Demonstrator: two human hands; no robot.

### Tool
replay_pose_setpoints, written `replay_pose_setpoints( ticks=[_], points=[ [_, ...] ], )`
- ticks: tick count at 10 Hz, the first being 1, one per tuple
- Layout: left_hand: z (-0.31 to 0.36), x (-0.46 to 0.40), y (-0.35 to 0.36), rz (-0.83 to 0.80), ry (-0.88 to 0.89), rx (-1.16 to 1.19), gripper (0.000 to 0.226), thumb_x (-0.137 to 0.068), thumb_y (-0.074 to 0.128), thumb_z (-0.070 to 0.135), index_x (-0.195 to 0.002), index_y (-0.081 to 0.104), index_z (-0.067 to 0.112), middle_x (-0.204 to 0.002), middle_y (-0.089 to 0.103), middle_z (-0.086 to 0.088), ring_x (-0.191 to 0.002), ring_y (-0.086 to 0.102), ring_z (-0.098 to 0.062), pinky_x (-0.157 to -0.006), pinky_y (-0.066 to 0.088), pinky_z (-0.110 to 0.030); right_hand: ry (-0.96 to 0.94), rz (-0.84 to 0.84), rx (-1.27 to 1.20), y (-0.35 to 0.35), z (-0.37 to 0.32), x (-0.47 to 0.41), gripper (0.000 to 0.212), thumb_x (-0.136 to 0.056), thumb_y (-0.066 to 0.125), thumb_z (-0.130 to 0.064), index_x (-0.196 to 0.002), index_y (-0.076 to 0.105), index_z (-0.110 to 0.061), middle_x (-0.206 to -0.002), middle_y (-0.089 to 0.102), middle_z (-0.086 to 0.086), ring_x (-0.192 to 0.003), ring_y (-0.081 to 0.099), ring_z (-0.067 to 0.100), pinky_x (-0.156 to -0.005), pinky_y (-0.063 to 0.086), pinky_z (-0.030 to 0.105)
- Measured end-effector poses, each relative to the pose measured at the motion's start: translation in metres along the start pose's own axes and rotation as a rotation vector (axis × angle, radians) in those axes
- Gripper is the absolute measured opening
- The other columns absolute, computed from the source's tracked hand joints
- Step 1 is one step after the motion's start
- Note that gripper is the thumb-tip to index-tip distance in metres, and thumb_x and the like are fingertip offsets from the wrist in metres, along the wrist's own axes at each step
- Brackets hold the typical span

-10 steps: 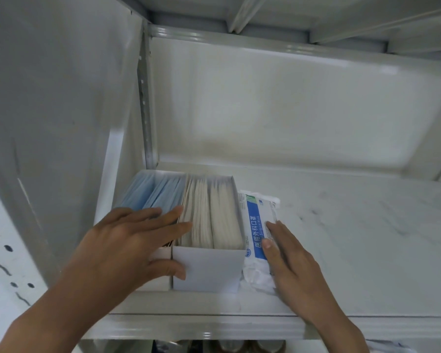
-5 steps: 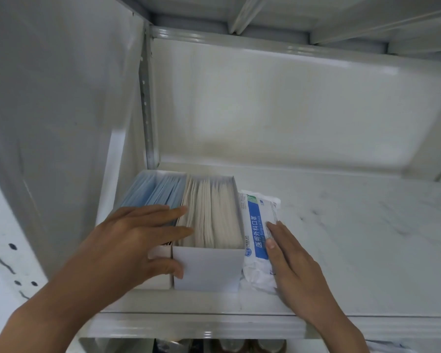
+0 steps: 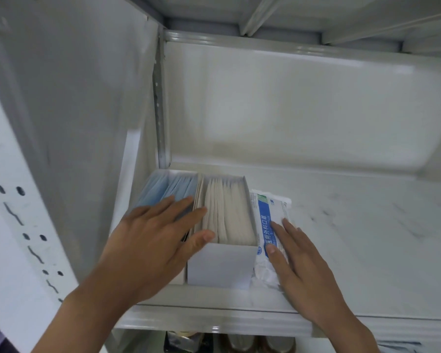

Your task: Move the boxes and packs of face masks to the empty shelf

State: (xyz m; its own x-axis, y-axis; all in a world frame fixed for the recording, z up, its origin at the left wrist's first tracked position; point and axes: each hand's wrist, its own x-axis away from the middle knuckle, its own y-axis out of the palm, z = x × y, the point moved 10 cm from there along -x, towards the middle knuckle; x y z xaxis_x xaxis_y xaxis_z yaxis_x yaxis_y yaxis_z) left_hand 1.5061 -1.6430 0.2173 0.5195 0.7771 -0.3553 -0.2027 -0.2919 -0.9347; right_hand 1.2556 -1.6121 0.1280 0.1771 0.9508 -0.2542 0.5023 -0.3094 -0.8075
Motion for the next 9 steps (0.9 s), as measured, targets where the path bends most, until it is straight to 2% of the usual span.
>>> replay_pose_setpoints(
  ticks=[2,3,4,5,6,7,8,9],
  points=[
    [-0.001,0.001,0.000,-0.021,-0.008,-0.021,0.076,-0.099,0.002,0.070,-0.145,0.052,0.035,-0.154,0.049,0.009,-0.142,0.047,-0.019,-0.109,0.044,-0.043,0.023,-0.033,-0.027,-0.001,-0.002,-0.002,0.072,-0.087,0.016,-0.081,-0.153,0.019,-0.052,-0.164,0.009,-0.028,-0.150,0.001,-0.002,-0.120,0.018,0.034],
    [-0.002,0.000,0.000,-0.024,-0.003,0.003,0.077,-0.097,0.000,0.073,-0.147,0.048,0.038,-0.156,0.045,0.012,-0.145,0.043,-0.016,-0.114,0.036,-0.042,0.019,0.029,0.049,-0.016,-0.009,-0.003,0.068,-0.093,0.020,-0.076,-0.153,0.028,-0.044,-0.165,0.019,-0.013,-0.152,0.012,0.008,-0.121,0.021,0.042],
    [-0.006,-0.005,-0.005,-0.020,-0.038,0.114,0.077,-0.094,0.001,0.076,-0.143,0.050,0.041,-0.152,0.049,0.016,-0.142,0.043,-0.009,-0.115,0.031,-0.040,-0.044,0.199,0.140,-0.048,-0.032,-0.011,0.064,-0.094,0.028,-0.066,-0.145,0.046,-0.032,-0.158,0.039,-0.003,-0.145,0.033,0.021,-0.115,0.031,0.047],
    [-0.010,-0.016,-0.007,-0.061,-0.099,0.208,0.077,-0.091,0.010,0.077,-0.143,0.050,0.035,-0.147,0.053,0.011,-0.137,0.046,-0.015,-0.114,0.031,-0.043,-0.084,0.234,0.063,-0.063,-0.054,-0.025,0.053,-0.097,0.032,-0.060,-0.131,0.058,-0.029,-0.141,0.055,-0.007,-0.126,0.051,0.019,-0.089,0.041,0.033],
    [-0.007,-0.027,-0.005,-0.104,-0.119,0.191,0.073,-0.094,0.018,0.073,-0.147,0.045,0.031,-0.149,0.051,0.002,-0.138,0.044,-0.022,-0.114,0.033,-0.045,-0.143,0.210,0.086,-0.061,-0.076,-0.033,0.048,-0.100,0.037,-0.054,-0.131,0.059,-0.026,-0.138,0.058,-0.005,-0.123,0.053,0.022,-0.085,0.040,0.032],
    [0.004,-0.035,0.003,-0.165,-0.126,0.182,0.070,-0.096,0.023,0.072,-0.152,0.038,0.032,-0.157,0.043,0.001,-0.144,0.038,-0.024,-0.115,0.031,-0.046,-0.143,0.154,0.104,-0.050,-0.091,-0.036,0.051,-0.100,0.037,-0.056,-0.132,0.060,-0.024,-0.141,0.057,-0.002,-0.124,0.054,0.024,-0.090,0.046,0.037],
    [0.008,-0.035,0.008,-0.159,-0.127,0.170,0.070,-0.096,0.023,0.071,-0.152,0.038,0.032,-0.158,0.041,0.001,-0.145,0.037,-0.024,-0.115,0.029,-0.046,-0.147,0.162,0.093,-0.046,-0.096,-0.033,0.046,-0.101,0.036,-0.055,-0.125,0.063,-0.027,-0.135,0.060,-0.004,-0.117,0.057,0.022,-0.079,0.044,0.035],
    [0.005,-0.030,-0.009,-0.001,-0.090,0.222,0.065,-0.097,0.027,0.068,-0.146,0.049,0.030,-0.153,0.049,0.002,-0.141,0.043,-0.021,-0.116,0.033,-0.048,-0.128,0.230,0.000,-0.057,-0.087,-0.027,0.045,-0.101,0.036,-0.055,-0.125,0.062,-0.029,-0.134,0.060,-0.009,-0.119,0.055,0.018,-0.083,0.046,0.036]
  ],
)
